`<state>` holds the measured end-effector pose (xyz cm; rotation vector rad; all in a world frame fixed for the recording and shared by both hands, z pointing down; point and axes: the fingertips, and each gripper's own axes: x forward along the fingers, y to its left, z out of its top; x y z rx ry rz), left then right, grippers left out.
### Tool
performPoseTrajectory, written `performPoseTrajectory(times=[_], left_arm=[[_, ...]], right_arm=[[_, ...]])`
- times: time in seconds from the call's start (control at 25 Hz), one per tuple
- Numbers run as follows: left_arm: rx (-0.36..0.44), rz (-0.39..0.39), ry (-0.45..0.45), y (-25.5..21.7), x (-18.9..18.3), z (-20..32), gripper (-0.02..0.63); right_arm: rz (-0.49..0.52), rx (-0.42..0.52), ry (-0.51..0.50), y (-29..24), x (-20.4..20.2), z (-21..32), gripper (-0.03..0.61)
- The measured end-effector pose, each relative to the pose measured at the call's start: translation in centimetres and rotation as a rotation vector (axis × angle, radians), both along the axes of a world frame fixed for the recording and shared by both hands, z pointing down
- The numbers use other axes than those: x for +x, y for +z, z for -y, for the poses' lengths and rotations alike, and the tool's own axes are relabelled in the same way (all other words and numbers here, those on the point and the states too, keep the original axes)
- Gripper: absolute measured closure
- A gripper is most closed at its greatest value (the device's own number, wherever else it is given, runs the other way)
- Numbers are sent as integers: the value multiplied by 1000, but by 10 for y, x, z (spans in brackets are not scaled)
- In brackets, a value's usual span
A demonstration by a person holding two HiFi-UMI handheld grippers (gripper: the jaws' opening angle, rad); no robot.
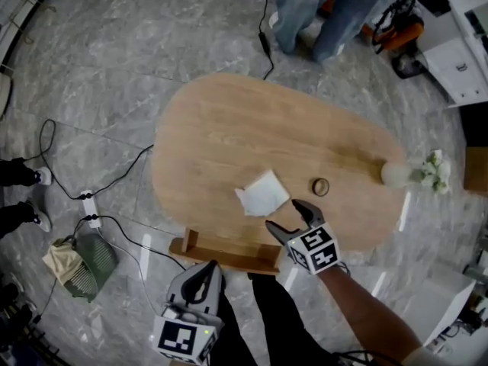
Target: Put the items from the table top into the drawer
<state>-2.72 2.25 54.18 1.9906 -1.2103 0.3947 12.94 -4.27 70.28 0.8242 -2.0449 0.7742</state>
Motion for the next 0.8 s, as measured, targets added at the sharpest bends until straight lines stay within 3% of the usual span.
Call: performPoseTrajectory(times=[0.32,0.52,0.8], left_arm=[[-14,-9,-3,33,7,4,614],[-16,-25,-9,41,10,7,614],[-39,-30,-10,52,13,3,614]], right_arm=[[-54,13,2,41,0,15,168],[-74,11,-51,54,-8,18,138],[-144,-8,-67,79,-10,19,132]])
